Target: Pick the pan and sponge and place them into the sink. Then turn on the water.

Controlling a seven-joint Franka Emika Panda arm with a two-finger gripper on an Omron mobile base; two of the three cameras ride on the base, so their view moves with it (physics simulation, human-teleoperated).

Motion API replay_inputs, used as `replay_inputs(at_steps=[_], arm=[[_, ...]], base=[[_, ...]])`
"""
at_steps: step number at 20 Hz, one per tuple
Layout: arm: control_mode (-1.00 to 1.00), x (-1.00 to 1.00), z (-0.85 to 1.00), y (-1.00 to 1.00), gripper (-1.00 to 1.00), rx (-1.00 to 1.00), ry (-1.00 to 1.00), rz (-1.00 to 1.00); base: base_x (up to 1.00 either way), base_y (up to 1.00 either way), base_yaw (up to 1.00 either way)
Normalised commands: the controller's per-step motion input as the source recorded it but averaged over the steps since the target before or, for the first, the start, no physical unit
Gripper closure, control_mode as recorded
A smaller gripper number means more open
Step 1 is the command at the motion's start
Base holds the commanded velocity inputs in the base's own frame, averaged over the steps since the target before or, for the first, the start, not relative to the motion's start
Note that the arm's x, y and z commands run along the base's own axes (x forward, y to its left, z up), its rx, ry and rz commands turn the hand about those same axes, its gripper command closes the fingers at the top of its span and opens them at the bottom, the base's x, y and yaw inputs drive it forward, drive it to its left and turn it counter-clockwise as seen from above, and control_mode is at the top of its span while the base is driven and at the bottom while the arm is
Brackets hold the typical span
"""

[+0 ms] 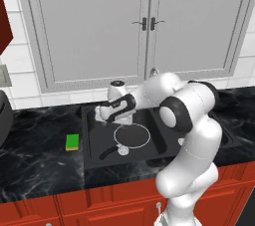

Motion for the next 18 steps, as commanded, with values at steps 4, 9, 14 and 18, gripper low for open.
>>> replay_inputs(at_steps=[4, 9, 14, 18], arm=[[-1.00, -0.04, 0.69, 0.00, -1.00, 0.03, 0.00, 0.18], [-1.00, -0.17, 0.36, 0.11, -1.00, 0.07, 0.00, 0.19], [-1.00, -0.24, 0.04, 0.23, -1.00, 0.04, 0.00, 0.19], [-1.00, -0.29, 0.00, 0.33, -1.00, 0.01, 0.00, 0.16]], base=[[0.00, 0.00, 0.00], [0.00, 0.00, 0.00], [0.00, 0.00, 0.00], [0.00, 0.00, 0.00]])
